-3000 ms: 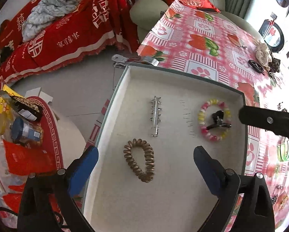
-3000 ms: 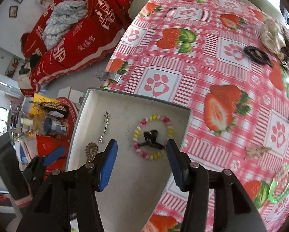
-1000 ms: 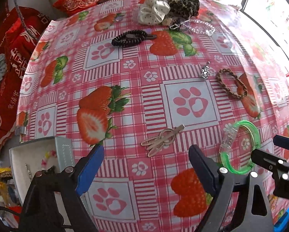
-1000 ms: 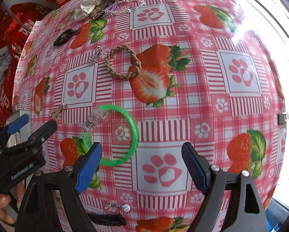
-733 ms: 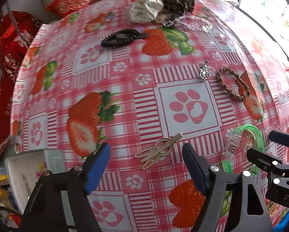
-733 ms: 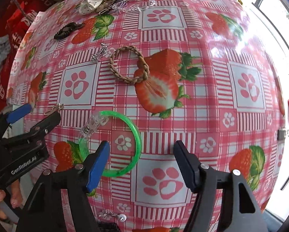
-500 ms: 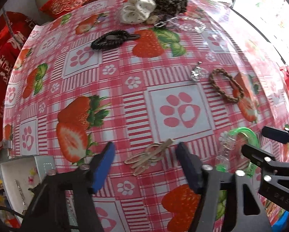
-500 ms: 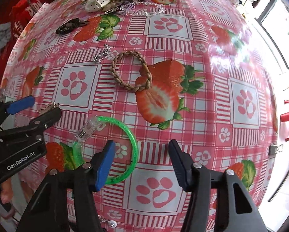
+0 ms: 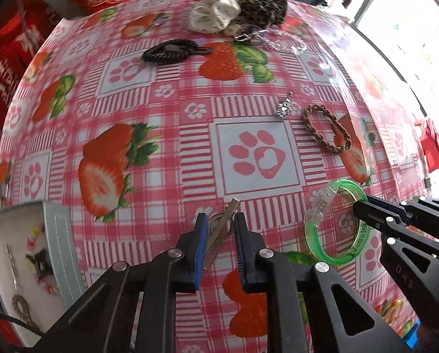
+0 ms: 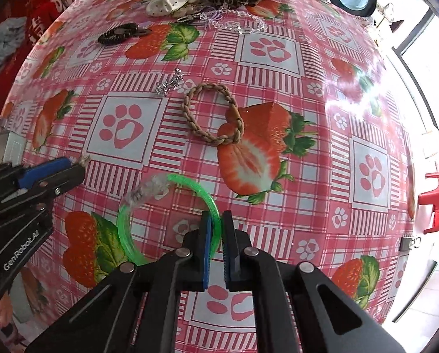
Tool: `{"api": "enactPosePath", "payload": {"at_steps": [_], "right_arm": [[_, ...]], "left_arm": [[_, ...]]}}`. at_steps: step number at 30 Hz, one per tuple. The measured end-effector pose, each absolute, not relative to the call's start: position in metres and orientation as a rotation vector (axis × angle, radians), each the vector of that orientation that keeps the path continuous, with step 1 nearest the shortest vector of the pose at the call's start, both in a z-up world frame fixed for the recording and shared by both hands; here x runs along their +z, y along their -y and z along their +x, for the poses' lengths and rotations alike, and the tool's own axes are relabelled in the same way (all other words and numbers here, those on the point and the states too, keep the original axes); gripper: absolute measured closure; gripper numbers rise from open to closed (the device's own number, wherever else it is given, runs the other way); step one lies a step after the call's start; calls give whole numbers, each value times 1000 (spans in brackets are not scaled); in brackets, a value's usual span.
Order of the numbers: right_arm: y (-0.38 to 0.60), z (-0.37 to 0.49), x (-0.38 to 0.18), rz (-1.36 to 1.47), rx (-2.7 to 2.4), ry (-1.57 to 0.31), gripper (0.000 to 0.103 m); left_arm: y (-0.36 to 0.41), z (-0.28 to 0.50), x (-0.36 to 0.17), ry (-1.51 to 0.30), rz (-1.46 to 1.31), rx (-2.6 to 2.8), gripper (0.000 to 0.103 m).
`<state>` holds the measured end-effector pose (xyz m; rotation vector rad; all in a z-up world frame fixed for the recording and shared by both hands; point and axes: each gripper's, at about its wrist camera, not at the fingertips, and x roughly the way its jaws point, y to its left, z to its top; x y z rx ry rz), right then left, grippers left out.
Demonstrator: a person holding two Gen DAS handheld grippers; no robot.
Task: Organize jewelry
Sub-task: 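Move both tools back toward the green bangle on the tablecloth, then grasp the small silver clip with the left tool while the right tool grasps the green bangle, then carry both items over the white tray and open both tools to release them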
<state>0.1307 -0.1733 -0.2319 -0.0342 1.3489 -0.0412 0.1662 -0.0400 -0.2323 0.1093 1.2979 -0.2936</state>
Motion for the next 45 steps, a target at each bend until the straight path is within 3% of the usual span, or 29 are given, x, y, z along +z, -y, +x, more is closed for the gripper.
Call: {"api": "enactPosePath", "payload": {"at_steps": [10,21,45], "right_arm": [[187,121,-214,146,18,-1326,96],[174,118,-191,165,69,-1319,96],[-33,115,-168,-22,432,-1309,96]], "left_arm": [[22,150,-208,-1274,46,-267,78],[-21,130,-176,-1236,-21,-224,78],[-204,44,-181,-1245,-192,86,78]]}}
